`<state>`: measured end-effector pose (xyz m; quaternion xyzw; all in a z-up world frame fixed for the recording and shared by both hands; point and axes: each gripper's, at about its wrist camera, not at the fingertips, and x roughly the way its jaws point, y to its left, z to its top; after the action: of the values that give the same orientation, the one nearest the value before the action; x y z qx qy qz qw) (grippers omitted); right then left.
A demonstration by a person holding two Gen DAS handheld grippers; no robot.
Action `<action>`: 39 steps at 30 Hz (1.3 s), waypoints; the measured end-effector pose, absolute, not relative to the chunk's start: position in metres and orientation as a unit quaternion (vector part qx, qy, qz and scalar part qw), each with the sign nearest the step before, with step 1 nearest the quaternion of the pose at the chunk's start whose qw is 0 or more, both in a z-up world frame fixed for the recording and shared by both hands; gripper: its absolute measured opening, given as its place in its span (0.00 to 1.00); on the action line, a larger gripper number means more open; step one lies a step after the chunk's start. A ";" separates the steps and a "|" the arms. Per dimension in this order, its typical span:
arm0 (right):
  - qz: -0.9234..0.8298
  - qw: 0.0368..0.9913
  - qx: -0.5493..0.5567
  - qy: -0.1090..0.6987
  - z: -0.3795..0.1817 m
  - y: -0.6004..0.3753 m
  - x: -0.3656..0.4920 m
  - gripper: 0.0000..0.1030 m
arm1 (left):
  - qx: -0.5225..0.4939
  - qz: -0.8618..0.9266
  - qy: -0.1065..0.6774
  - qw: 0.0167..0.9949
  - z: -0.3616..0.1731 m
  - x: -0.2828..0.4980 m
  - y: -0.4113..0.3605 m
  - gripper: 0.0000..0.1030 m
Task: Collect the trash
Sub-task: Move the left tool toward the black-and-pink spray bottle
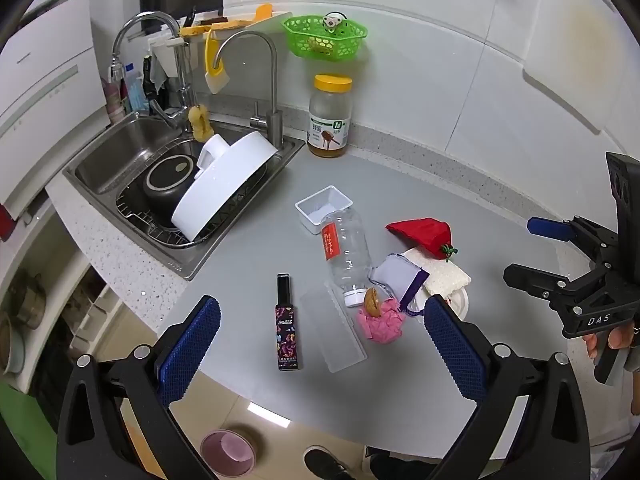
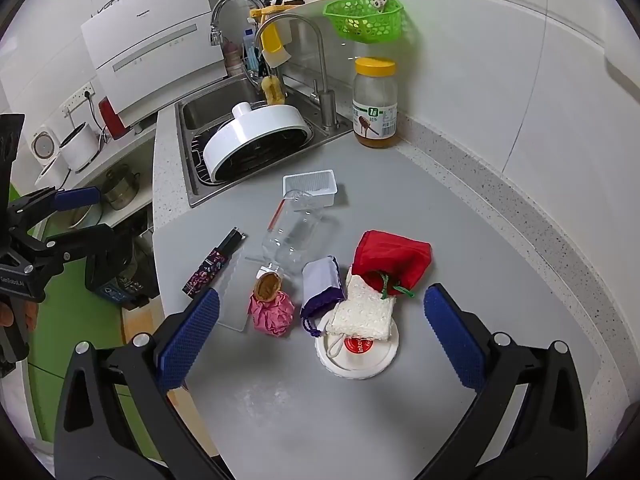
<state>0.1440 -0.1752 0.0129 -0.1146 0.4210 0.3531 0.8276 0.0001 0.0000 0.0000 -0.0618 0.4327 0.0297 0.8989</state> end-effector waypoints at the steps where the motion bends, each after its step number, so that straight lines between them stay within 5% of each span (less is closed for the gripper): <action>1: 0.353 0.828 -0.114 0.421 0.013 -0.175 0.144 0.97 | -0.061 0.030 0.432 0.899 0.000 0.000 0.000 0.95; 39: 0.355 0.826 -0.115 0.423 0.008 -0.176 0.143 0.97 | -0.052 0.032 0.433 0.899 0.000 0.001 0.002 0.95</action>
<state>0.1431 -0.1763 0.0083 -0.1153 0.4231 0.3550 0.8256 0.0007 0.0018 -0.0004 -0.0524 0.4326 0.0321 0.8995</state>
